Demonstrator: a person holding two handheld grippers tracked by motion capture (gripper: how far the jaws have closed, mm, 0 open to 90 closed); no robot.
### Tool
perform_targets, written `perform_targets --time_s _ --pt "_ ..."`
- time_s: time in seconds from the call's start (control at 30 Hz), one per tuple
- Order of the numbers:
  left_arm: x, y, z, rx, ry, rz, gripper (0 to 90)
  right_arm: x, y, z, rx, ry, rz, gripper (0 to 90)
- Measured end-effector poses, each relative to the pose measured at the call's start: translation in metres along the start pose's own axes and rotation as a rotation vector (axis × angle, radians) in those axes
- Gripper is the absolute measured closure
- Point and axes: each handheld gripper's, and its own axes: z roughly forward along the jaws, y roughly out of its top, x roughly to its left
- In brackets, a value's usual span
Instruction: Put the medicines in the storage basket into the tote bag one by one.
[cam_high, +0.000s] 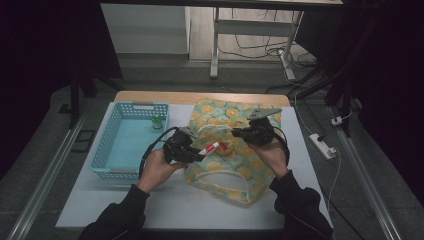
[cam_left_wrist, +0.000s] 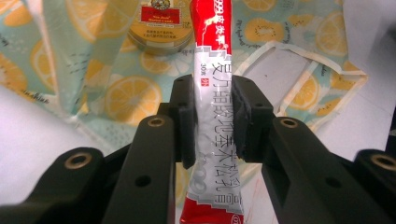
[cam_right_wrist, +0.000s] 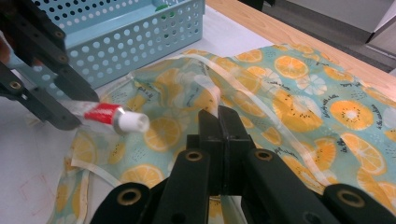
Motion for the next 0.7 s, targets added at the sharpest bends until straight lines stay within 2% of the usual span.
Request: perform_targets --time_s 0.43,0.7 --pt "-0.001 0.020 0.024 0.013 -0.009 0.014 72.0 0.003 0.002 0.000 -0.006 0.005 -0.004 90.0" --pt "0.007 0.032 0.040 0.002 -0.007 0.018 72.0 0.004 0.002 0.000 -0.005 0.006 -0.008 90.0"
